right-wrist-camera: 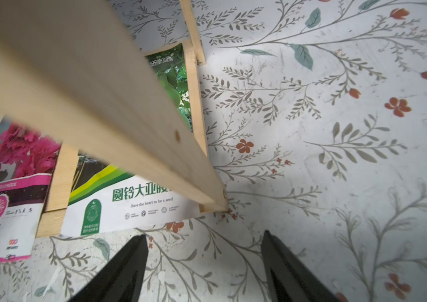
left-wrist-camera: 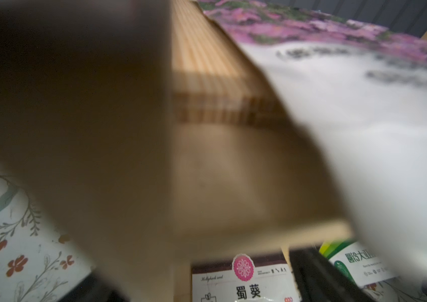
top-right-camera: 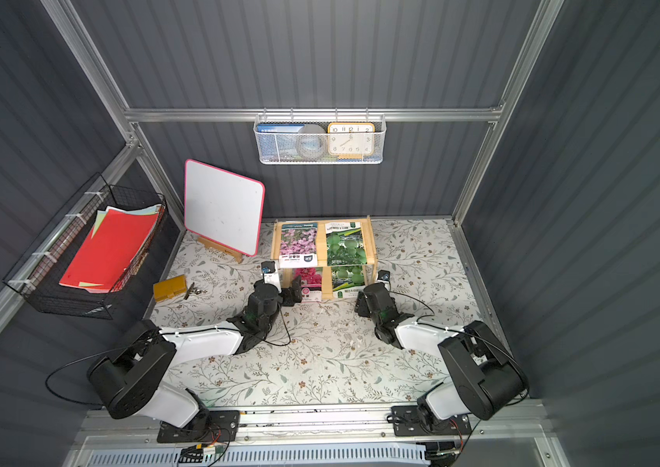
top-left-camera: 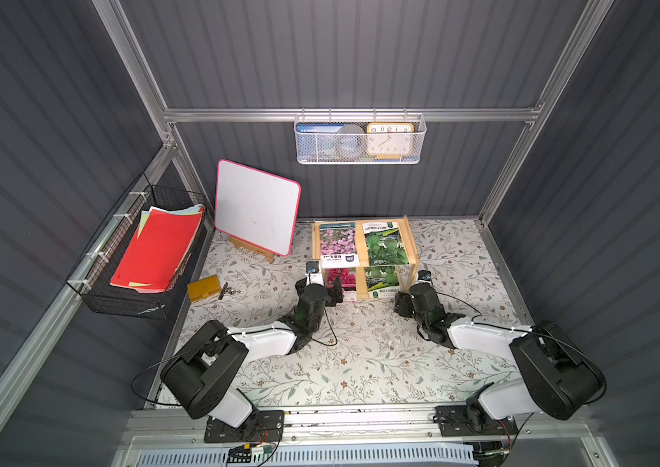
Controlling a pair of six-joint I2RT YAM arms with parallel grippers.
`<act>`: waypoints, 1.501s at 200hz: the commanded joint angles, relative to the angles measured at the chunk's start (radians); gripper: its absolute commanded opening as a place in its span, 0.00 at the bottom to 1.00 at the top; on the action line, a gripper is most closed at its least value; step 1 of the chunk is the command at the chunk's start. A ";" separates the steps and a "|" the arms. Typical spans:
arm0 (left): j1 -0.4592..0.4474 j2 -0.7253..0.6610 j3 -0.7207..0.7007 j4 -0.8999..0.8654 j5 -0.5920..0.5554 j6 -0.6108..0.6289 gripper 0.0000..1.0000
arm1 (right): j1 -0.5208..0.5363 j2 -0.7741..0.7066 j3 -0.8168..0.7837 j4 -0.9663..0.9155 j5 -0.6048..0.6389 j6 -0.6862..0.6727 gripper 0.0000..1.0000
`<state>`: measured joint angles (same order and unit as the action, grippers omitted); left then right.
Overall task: Take the seed bag off the shelf
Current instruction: Move the shelf to the center of the board, then pick up the seed packet from the shelf.
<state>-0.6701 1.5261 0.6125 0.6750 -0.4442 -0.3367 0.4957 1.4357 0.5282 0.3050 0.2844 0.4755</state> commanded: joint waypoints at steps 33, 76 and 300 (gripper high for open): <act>-0.024 -0.119 -0.036 -0.158 0.018 -0.020 1.00 | 0.015 -0.129 -0.004 -0.115 -0.070 -0.035 0.86; -0.035 -0.267 -0.055 -0.297 0.017 -0.058 1.00 | 0.049 -0.288 -0.025 -0.253 -0.067 0.005 0.88; -0.068 -0.464 0.550 -0.999 -0.030 -0.332 1.00 | 0.556 -0.364 0.341 -0.488 0.486 0.680 0.76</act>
<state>-0.7456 0.9844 1.0878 -0.2291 -0.3923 -0.6552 1.0725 1.0969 0.8494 -0.1825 0.6846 1.0615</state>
